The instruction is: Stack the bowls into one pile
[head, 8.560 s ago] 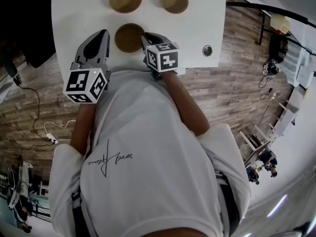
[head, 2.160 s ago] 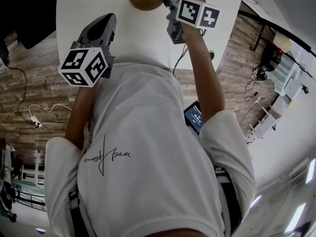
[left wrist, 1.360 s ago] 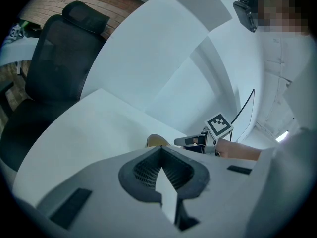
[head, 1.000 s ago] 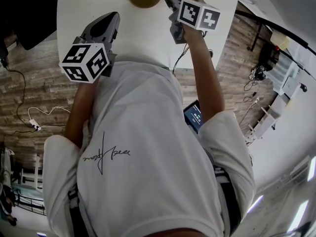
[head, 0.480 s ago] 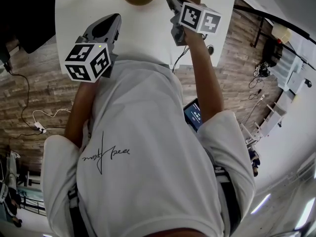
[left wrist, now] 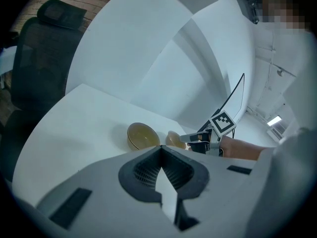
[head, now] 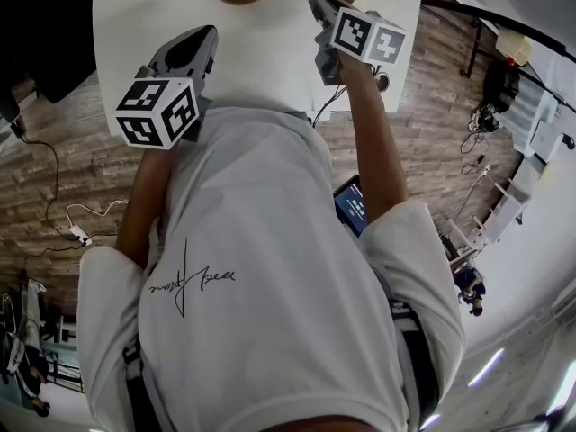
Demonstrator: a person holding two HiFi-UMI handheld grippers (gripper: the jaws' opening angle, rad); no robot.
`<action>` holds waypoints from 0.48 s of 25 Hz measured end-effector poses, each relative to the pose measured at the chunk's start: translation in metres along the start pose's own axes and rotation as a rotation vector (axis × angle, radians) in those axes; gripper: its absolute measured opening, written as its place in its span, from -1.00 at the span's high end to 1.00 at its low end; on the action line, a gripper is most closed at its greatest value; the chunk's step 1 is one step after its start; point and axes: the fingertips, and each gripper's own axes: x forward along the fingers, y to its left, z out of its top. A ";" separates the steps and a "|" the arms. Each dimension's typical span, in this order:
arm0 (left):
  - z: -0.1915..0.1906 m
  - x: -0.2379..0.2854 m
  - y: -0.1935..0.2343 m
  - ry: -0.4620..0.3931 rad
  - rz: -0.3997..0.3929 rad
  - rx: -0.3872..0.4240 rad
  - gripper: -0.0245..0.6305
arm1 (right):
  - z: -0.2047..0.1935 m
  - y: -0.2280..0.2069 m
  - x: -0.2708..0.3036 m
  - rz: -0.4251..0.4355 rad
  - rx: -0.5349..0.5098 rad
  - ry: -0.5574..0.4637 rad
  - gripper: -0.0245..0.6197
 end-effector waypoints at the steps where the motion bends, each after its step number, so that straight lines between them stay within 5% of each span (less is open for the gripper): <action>1: -0.001 0.000 0.000 0.003 -0.001 0.001 0.92 | -0.001 -0.001 -0.002 -0.003 0.004 -0.003 0.87; 12: -0.006 0.004 -0.009 0.021 -0.009 0.020 0.92 | -0.009 -0.025 -0.020 -0.035 0.048 -0.033 0.87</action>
